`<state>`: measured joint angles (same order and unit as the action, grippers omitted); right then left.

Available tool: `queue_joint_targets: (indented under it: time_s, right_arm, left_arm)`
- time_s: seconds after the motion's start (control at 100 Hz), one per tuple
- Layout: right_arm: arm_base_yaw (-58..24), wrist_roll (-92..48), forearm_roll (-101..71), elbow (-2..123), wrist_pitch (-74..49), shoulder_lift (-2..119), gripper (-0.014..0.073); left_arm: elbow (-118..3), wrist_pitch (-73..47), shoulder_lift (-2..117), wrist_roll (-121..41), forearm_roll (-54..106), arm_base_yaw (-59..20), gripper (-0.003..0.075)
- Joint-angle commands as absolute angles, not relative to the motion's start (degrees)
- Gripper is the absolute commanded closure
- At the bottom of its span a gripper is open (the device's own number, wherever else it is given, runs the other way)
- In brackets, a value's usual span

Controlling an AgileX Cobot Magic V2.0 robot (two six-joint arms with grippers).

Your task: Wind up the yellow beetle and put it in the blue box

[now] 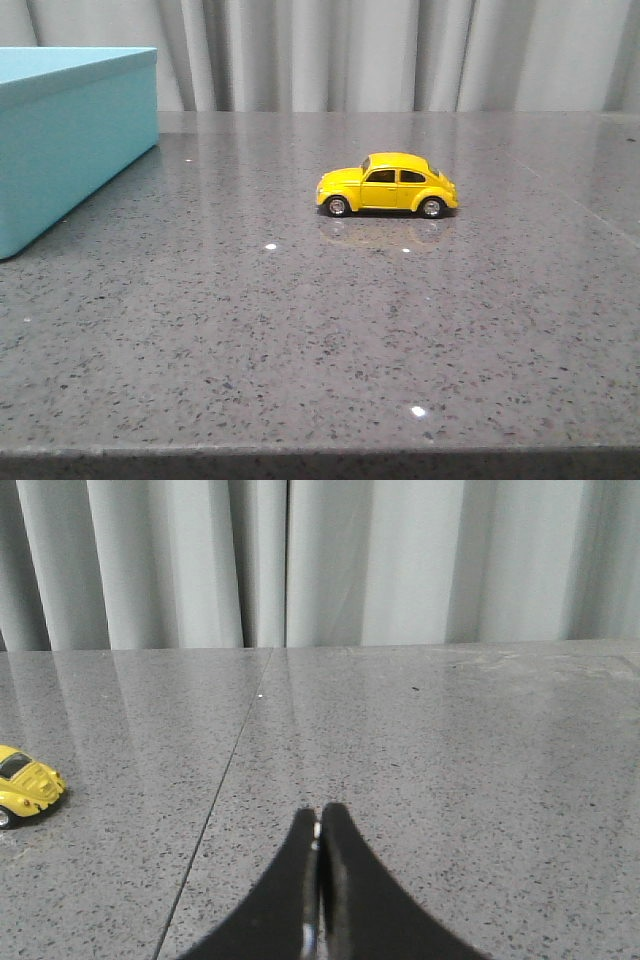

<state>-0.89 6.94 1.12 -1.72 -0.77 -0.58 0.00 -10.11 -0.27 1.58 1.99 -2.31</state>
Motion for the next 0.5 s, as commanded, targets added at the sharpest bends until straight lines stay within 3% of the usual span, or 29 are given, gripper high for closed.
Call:
queue_joint_targets:
  time_s: [0.0,0.49]
  right_arm:
    - [-1.0,6.7,1.7,-0.7,3.4,-1.9,0.0662]
    - [-1.0,6.7,1.7,-0.7,3.4,-1.9,0.0662]
  left_arm:
    - [1.2,-5.2,-2.2,1.7,2.5,-2.2,0.0739]
    - [1.2,-2.7,-2.2,1.7,2.5,-2.2,0.0738]
